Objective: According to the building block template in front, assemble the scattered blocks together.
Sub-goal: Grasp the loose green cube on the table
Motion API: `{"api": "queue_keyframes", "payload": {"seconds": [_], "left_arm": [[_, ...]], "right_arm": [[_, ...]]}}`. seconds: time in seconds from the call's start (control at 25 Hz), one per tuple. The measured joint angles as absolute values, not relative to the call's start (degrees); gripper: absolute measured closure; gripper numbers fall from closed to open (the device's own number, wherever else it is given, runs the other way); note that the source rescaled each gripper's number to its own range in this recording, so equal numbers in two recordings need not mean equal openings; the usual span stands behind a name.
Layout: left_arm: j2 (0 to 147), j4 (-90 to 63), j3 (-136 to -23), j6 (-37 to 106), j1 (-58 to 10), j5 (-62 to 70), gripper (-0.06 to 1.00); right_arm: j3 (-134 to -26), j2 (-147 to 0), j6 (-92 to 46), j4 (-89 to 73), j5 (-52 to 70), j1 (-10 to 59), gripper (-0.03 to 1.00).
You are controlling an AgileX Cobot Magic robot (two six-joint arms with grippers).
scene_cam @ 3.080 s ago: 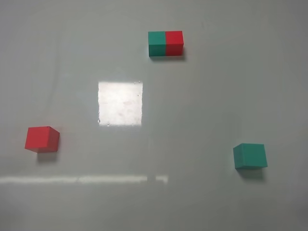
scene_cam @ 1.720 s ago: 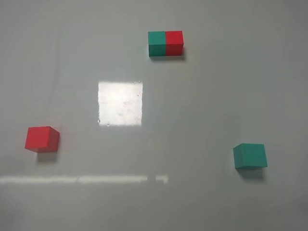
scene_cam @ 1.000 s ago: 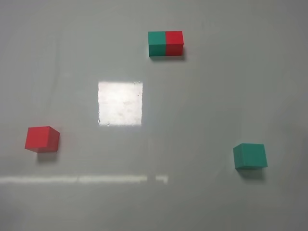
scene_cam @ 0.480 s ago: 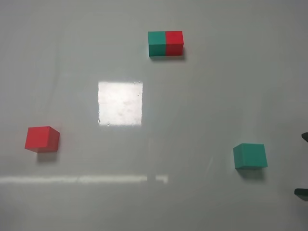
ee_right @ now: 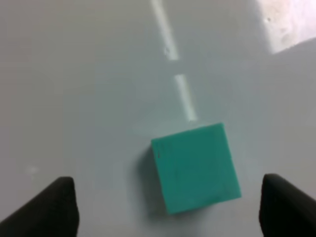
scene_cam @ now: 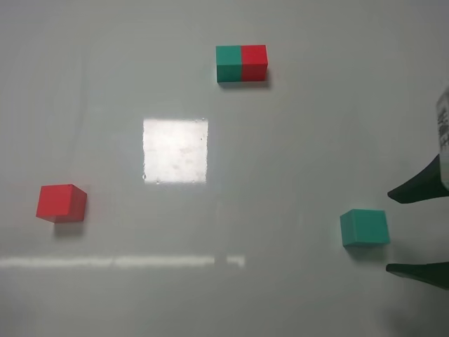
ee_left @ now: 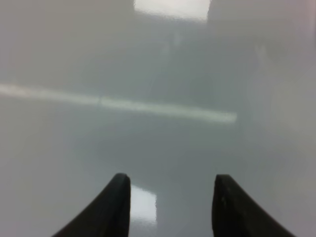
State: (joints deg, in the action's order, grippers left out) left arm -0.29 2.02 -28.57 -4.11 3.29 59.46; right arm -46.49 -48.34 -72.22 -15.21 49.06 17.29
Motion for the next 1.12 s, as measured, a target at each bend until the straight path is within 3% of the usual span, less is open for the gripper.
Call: {"api": "queue_keyframes", "payload": {"seconds": [0.16, 0.56, 0.84, 0.92, 1.0, 1.04, 1.08, 1.12], "left_arm": [[-0.29, 2.02, -28.57, -3.95, 3.29, 59.46, 0.93], [-0.29, 2.02, -28.57, -3.97, 3.29, 59.47, 0.93], [-0.29, 2.02, -28.57, -3.97, 3.29, 59.42, 0.93], [-0.29, 2.02, -28.57, -3.97, 3.29, 59.42, 0.93], [-0.29, 2.02, -28.57, -3.97, 3.29, 59.42, 0.93], [-0.29, 2.02, -28.57, -3.97, 3.29, 59.42, 0.93], [-0.29, 2.02, -28.57, -3.97, 3.29, 59.42, 0.93], [-0.29, 2.02, -28.57, -3.97, 3.29, 59.42, 0.93]], "right_arm": [[-46.49, -51.24, -72.26, -11.99, 46.18, 21.64, -0.02], [-46.49, -57.14, -62.97, -2.49, 42.74, 24.93, -0.03], [-46.74, -59.79, -61.44, -2.15, 42.15, 25.09, 0.12], [-46.74, -60.81, -61.14, -2.10, 41.88, 25.09, 0.21], [-46.74, -61.40, -61.01, -1.99, 41.52, 25.09, 0.39], [-46.74, -61.62, -61.01, -1.92, 41.15, 25.09, 0.57], [-46.74, -61.61, -61.01, -1.81, 40.87, 25.09, 0.85], [-46.76, -61.61, -61.01, -1.87, 40.82, 25.09, 0.97]]}}
